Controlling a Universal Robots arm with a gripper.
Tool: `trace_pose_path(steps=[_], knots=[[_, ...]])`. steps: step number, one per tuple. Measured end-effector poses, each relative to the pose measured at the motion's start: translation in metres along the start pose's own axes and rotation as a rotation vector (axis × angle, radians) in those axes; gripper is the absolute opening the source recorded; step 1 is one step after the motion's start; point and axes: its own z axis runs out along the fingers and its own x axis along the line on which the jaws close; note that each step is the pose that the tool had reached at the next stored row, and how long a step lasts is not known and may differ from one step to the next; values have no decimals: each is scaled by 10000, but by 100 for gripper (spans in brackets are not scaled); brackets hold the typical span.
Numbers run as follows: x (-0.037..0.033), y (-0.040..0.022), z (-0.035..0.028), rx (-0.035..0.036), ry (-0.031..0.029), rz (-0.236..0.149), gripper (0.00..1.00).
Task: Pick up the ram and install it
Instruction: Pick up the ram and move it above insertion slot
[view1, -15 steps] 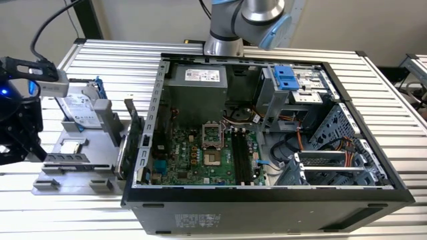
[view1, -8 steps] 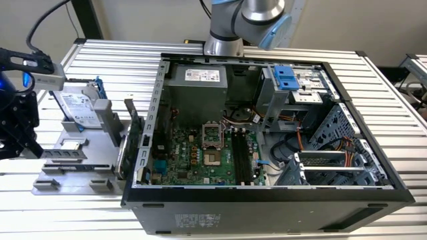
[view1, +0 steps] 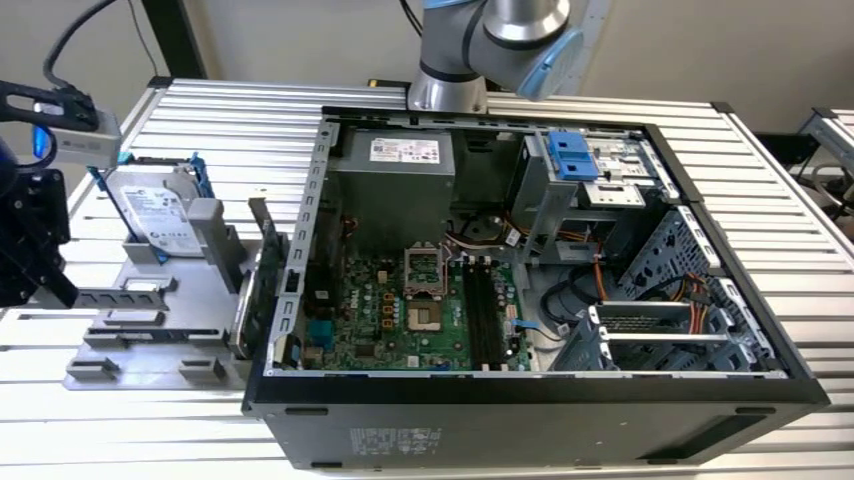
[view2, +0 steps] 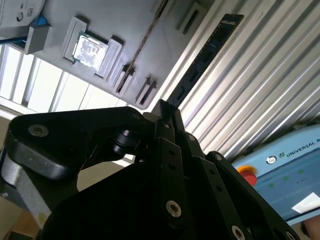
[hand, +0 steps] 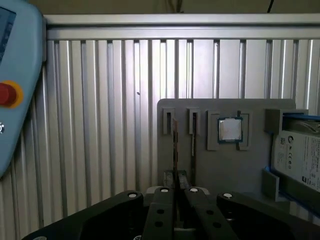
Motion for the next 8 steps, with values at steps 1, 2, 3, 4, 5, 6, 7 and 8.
trace_pose_path(steps=[1,2,3,4,5,6,7,8], knots=[[0,0,-16,-1,0,0,0],[0,0,-30,0,0,1,0],[0,0,-46,-1,0,1,0],[0,0,-60,0,-1,0,0],[0,1,-76,-1,0,1,0],[1,1,-91,-1,1,0,0],[1,0,-106,0,0,0,0],[1,1,-120,0,0,0,0]])
